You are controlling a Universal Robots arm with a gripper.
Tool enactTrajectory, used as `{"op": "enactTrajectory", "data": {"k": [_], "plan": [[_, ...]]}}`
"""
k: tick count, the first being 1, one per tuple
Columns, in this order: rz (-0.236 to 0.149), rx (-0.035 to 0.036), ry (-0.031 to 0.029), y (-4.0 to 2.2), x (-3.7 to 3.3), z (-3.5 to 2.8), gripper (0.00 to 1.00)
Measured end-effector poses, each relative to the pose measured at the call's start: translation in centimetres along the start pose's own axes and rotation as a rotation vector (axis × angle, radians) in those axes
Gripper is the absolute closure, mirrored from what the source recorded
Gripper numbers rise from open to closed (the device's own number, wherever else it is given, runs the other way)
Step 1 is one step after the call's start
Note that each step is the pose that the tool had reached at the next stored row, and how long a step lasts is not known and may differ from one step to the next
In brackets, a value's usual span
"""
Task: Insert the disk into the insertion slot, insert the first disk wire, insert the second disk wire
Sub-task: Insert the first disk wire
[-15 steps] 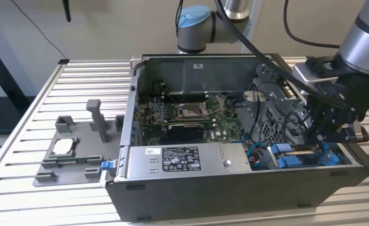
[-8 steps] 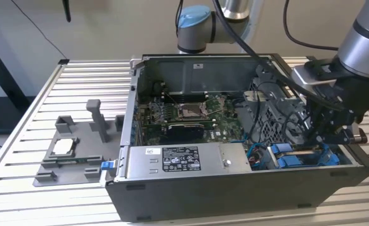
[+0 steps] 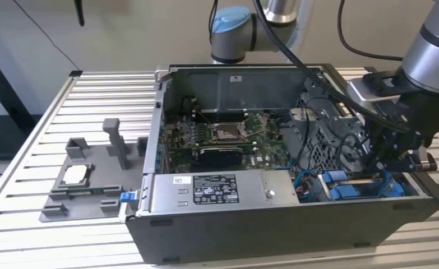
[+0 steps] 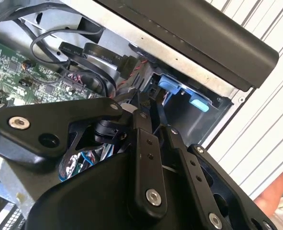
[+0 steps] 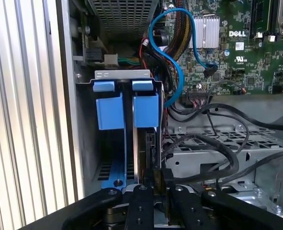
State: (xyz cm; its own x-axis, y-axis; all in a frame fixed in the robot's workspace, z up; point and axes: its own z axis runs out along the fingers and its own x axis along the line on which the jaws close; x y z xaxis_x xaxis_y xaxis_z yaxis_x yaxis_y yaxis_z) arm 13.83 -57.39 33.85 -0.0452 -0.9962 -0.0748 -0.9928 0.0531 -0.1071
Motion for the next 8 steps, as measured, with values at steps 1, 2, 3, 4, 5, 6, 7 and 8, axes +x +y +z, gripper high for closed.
{"op": "enactTrajectory", "data": {"k": [1,2,3,4,5,6,7,8], "plan": [[0.000,0.0000,0.0001,-0.01,0.00,0.02,0.81],[0.000,0.0000,0.0002,-0.02,0.00,0.04,0.81],[0.000,0.0000,-0.0005,-0.03,0.00,0.08,0.81],[0.000,-0.0001,-0.0004,-0.05,0.00,0.09,0.81],[0.000,-0.0001,-0.0002,-0.06,0.00,0.09,0.81],[0.000,0.0000,-0.0001,-0.06,0.00,0.10,0.81],[0.000,0.0001,0.0000,-0.06,0.00,0.14,0.81],[0.000,0.0001,-0.0001,-0.06,0.00,0.19,0.81]]}}
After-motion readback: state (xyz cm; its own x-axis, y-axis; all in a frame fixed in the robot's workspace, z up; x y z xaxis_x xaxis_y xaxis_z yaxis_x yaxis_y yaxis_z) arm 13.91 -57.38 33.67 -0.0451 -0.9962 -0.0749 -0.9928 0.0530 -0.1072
